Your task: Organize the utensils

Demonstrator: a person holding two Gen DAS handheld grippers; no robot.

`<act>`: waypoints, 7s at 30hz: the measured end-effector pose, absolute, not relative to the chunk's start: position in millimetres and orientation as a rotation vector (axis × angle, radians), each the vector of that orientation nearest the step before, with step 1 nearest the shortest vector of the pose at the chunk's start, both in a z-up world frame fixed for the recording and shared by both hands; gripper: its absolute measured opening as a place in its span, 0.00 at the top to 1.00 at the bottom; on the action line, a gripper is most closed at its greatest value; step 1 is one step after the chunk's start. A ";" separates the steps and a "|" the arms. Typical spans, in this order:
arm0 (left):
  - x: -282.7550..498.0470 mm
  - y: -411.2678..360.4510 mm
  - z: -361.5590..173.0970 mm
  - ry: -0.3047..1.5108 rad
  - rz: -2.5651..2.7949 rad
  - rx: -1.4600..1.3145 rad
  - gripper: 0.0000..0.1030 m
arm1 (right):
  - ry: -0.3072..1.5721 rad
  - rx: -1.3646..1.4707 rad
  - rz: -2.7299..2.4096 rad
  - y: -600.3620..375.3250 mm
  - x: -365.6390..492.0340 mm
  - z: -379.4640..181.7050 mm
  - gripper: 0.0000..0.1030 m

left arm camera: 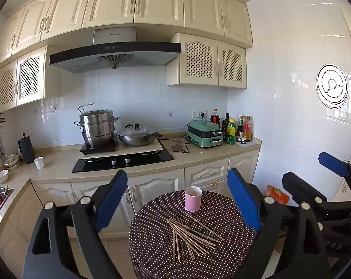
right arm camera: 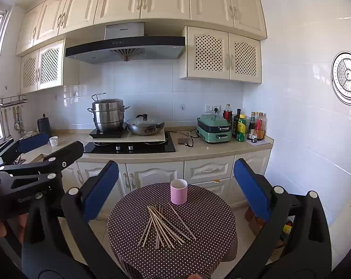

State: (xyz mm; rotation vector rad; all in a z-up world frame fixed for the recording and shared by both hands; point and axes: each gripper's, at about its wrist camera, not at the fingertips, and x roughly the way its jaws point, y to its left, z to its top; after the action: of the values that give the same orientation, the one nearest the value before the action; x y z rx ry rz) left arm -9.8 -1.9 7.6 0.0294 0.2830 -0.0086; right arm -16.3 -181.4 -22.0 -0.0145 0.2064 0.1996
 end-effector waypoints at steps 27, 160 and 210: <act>-15.5 -0.8 6.9 0.283 -0.006 0.026 0.17 | 0.201 -0.011 0.200 -186.0 -30.6 -20.9 0.06; 420.3 62.1 -448.3 1.498 0.075 -0.244 0.61 | 1.279 -0.155 0.536 -150.6 429.1 -402.4 0.47; 362.4 43.4 -306.9 1.172 -0.256 -0.207 0.95 | 1.184 0.085 0.494 -177.3 384.7 -269.0 0.94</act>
State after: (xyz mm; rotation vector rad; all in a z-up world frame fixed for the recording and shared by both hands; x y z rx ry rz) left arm 362.4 43.4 -306.9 -0.2071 1.1721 -0.2555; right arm 384.7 -177.3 -269.0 0.0847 1.1845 0.4942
